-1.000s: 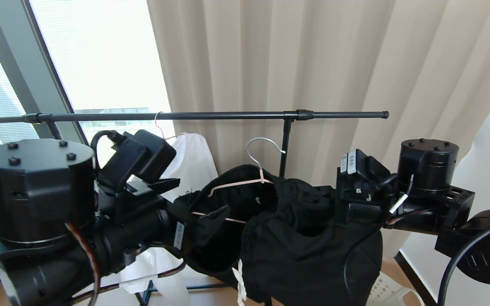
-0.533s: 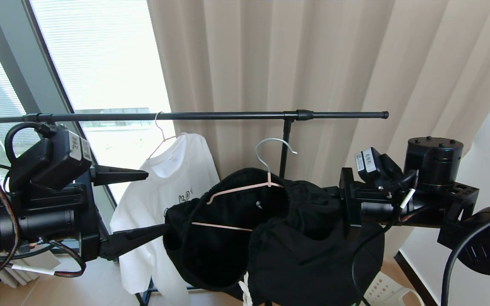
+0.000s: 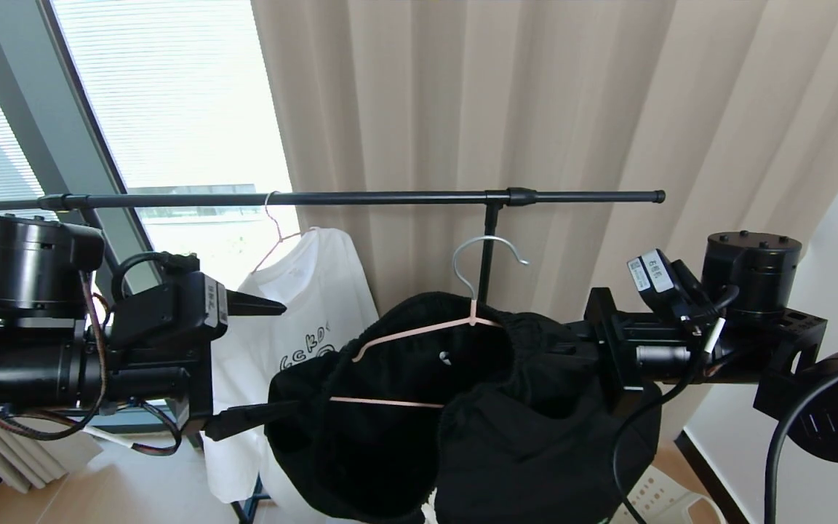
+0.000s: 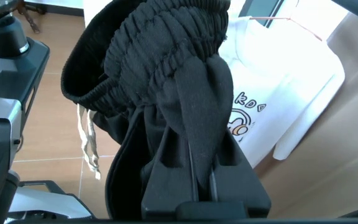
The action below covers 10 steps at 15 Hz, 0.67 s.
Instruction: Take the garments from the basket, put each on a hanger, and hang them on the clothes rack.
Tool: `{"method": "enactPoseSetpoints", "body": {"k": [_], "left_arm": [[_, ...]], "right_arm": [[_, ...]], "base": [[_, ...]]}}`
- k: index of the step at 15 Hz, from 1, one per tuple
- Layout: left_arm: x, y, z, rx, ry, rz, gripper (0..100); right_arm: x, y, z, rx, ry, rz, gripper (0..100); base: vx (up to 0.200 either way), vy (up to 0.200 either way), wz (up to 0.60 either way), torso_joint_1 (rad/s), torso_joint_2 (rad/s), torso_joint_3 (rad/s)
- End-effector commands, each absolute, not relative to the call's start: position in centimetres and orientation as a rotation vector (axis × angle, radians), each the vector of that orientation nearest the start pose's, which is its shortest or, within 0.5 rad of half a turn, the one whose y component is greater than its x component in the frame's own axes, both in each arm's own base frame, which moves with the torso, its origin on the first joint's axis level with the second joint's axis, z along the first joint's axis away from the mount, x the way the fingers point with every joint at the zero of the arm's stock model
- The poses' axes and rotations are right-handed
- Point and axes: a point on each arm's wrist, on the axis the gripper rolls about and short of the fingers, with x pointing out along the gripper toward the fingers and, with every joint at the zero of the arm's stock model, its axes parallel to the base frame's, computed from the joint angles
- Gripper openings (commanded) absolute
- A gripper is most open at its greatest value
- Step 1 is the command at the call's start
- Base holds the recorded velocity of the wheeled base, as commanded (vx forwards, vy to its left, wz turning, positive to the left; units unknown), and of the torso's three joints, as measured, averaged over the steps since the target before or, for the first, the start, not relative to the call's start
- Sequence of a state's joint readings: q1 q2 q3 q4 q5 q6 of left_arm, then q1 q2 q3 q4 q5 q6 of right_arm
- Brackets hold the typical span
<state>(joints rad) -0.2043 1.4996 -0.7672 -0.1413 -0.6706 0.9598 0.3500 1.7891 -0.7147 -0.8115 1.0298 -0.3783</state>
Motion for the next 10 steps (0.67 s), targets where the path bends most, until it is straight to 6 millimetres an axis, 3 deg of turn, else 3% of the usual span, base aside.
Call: {"method": "enactPoseSetpoints", "body": {"k": [1, 4, 10], "left_arm": [[24.2, -7.2, 17.6, 0.731, 0.168, -1.079, 100], [25.1, -8.9, 17.7, 0.755, 0.184, -1.066, 100], [25.1, -11.4, 17.5, 0.652, 0.234, -1.124, 100]], "right_arm": [[27.8, 12.1, 15.1, -0.218, 0.007, 1.403, 0], [27.5, 12.1, 15.2, -0.213, -0.001, 1.427, 0], [27.4, 12.1, 15.3, -0.214, -0.005, 1.430, 0]], "base": [[0.000, 0.000, 0.00, 0.000, 0.00, 0.000], [0.000, 0.000, 0.00, 0.000, 0.00, 0.000], [0.000, 0.000, 0.00, 0.000, 0.00, 0.000]]}}
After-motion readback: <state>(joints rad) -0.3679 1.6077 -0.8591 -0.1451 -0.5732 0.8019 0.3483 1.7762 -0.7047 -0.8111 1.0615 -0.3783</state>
